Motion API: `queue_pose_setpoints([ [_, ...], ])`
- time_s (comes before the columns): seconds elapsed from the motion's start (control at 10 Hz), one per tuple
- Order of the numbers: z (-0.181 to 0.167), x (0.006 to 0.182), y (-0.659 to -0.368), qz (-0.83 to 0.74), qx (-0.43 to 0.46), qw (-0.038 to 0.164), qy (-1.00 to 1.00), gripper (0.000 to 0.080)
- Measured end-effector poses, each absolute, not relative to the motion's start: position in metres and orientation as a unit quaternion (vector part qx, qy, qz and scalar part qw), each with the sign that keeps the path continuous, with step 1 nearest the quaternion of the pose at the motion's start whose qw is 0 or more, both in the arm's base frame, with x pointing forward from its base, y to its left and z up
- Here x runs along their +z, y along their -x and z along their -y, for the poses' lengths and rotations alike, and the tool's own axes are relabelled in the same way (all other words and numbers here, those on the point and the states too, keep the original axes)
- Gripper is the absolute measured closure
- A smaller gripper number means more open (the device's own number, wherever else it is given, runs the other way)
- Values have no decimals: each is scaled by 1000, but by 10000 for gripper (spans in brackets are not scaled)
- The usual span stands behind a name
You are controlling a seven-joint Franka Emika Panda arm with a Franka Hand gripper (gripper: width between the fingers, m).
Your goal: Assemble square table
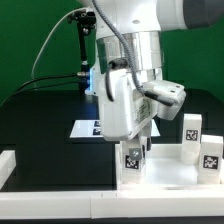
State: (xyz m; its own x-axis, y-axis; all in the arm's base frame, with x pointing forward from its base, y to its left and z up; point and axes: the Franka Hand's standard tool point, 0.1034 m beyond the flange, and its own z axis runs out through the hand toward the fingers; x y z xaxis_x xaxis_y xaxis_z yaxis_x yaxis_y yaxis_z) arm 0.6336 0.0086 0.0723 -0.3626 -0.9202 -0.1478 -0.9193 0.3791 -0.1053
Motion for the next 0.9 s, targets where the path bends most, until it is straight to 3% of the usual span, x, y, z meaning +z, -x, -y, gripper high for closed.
queue_pose_setpoints([
  [0.1, -4, 72, -634, -852, 1, 103, 514, 509],
  [0.5, -1, 71, -632, -861, 7, 103, 498, 508],
  [0.7, -4, 92, -639, -854, 3, 120, 506, 226],
  [0.8, -5, 106, -643, -847, 4, 128, 515, 226],
  [0.9, -5, 109, -645, -847, 3, 130, 515, 163],
])
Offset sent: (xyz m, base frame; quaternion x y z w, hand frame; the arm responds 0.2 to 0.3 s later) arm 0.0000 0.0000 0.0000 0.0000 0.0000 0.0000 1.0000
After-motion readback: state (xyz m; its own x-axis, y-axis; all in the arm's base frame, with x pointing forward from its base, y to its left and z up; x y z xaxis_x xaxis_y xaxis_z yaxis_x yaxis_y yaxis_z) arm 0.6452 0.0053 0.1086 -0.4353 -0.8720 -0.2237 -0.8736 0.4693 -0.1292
